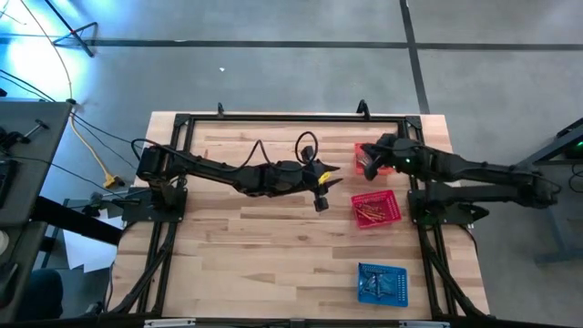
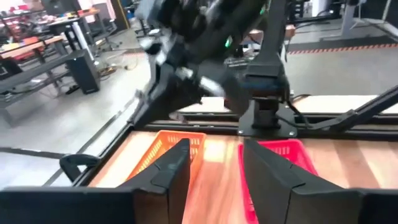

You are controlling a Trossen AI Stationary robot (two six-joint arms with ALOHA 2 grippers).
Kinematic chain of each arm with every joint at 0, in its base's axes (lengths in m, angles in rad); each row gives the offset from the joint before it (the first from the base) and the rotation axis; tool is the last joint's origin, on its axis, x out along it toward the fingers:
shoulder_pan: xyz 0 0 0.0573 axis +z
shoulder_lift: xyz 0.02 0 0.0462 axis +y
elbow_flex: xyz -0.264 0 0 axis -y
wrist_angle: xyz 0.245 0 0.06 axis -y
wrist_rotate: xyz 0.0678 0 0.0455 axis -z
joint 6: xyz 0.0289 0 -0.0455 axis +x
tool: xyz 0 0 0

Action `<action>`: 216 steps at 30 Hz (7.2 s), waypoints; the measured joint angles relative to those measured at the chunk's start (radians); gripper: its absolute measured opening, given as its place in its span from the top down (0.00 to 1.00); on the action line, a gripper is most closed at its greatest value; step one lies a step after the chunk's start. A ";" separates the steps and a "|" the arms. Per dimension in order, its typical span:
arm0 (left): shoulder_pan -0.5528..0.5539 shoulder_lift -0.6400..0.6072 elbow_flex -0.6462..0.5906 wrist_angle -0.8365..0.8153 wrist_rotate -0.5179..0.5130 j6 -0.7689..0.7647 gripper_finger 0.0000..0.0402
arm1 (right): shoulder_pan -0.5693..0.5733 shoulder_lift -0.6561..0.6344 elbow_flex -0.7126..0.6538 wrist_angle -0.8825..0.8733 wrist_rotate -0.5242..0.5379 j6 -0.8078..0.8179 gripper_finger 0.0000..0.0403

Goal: Sort crayons
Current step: Put the gray crayon into the orange bin, then put the orange crayon into the red bin

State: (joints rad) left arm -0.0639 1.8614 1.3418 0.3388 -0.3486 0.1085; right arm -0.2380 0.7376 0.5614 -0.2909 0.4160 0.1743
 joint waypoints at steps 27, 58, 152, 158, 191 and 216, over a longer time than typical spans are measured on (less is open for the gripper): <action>0.000 0.000 0.000 0.003 -0.008 -0.028 0.67 | -0.391 0.460 -0.133 0.124 -0.076 0.027 0.98; 0.177 -0.002 -0.073 -1.400 -0.420 -0.843 0.67 | -0.149 0.173 0.241 -0.143 -0.302 -0.037 0.72; 0.904 -0.520 -0.744 -1.045 0.088 -0.703 1.00 | 0.077 0.120 0.242 -0.311 -0.228 0.053 0.72; 0.902 -0.637 -0.743 -1.044 0.097 -0.701 1.00 | 0.077 0.120 0.242 -0.315 -0.228 0.053 0.72; 0.163 -0.521 -0.738 0.323 0.100 -0.497 1.00 | 0.304 0.119 0.137 0.038 0.003 0.072 0.72; -0.023 -0.108 -0.293 0.330 0.048 -0.253 1.00 | 0.317 0.120 -0.152 0.749 -0.129 0.001 0.72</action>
State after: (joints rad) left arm -0.0872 1.7539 1.0486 0.6687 -0.3004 -0.1444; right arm 0.0794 0.8577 0.4091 0.4583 0.2868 0.1756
